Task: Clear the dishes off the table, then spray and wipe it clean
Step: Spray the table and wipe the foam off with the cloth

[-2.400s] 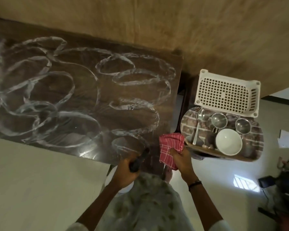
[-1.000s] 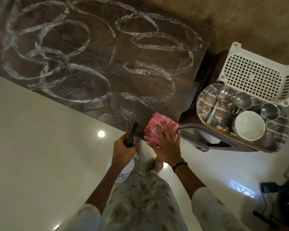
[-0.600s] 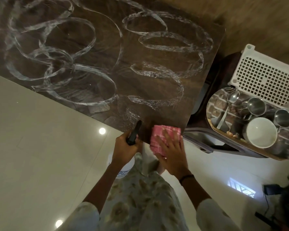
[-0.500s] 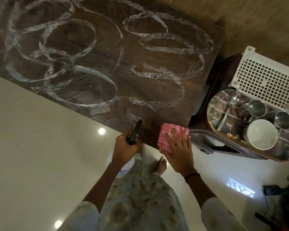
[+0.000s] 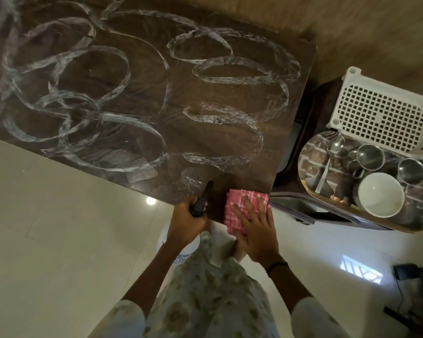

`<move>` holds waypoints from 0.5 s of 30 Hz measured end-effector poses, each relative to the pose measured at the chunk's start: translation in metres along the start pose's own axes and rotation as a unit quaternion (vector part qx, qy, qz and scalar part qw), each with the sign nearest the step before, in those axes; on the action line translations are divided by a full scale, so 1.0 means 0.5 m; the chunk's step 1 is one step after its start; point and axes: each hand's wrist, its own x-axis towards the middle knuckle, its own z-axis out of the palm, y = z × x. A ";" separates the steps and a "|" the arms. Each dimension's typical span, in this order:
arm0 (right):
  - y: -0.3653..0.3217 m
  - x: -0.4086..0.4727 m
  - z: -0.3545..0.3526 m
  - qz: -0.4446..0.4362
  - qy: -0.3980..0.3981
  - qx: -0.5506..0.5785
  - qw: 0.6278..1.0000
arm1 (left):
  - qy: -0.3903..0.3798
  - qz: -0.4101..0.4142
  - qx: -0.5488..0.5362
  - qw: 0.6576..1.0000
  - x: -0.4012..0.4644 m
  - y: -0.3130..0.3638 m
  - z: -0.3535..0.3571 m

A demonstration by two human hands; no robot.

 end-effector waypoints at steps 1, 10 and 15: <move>0.005 0.012 -0.006 0.014 0.004 0.001 1.000 | -0.004 -0.003 0.003 1.000 0.002 0.002 0.001; -0.100 0.100 -0.014 0.006 0.011 0.033 0.999 | -0.016 -0.005 0.038 0.999 0.022 0.023 0.013; -0.050 0.012 0.003 0.018 0.002 0.029 0.999 | -0.045 0.008 0.062 0.997 0.034 0.045 0.033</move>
